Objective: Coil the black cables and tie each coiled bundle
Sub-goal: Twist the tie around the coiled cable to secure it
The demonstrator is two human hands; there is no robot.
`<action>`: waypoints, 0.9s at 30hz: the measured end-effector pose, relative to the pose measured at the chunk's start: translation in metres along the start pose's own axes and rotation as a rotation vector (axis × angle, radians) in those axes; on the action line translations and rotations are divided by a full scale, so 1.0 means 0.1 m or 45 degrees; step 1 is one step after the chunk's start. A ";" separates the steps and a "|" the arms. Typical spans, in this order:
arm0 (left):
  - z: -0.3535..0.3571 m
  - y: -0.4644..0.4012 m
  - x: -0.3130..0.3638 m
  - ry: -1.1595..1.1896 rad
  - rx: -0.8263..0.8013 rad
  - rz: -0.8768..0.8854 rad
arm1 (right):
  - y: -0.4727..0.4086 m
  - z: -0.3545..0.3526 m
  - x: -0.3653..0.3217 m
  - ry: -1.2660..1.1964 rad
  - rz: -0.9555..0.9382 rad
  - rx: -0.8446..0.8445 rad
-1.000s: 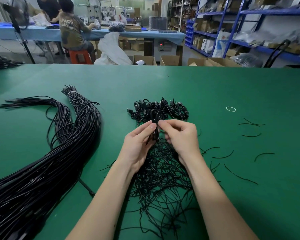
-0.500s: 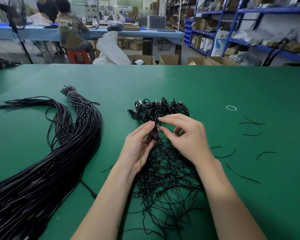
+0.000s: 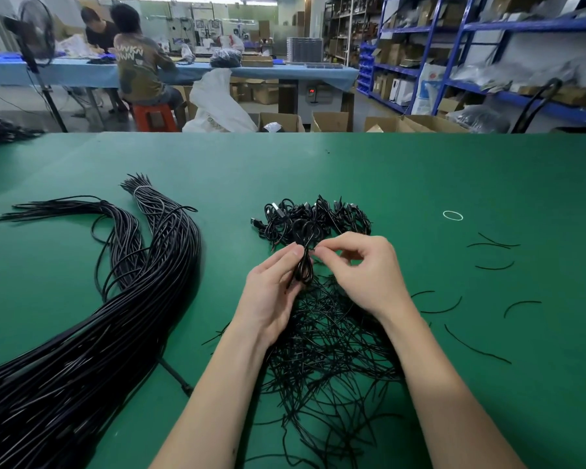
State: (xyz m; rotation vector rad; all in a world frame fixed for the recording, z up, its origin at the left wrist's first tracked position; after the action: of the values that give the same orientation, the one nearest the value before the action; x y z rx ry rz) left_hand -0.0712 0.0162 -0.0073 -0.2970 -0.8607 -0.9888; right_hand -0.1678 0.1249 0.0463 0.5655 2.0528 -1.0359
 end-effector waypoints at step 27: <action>0.03 0.01 -0.03 -0.057 -0.085 -0.070 | -0.01 -0.17 -0.28 0.201 -0.345 -0.074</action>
State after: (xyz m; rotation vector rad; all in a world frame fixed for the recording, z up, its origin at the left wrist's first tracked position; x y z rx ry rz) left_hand -0.0724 0.0207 -0.0074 -0.3555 -0.8816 -1.0671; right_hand -0.1586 0.1368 0.0749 0.3546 2.3391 -1.1108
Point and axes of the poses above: each hand's wrist, its own y-axis away from the middle knuckle, its own z-axis out of the palm, x = y × z, the point moved 7 cm from there along -y, towards the middle knuckle, and after that the axes turned 1 degree about y, right-handed, at the moved point
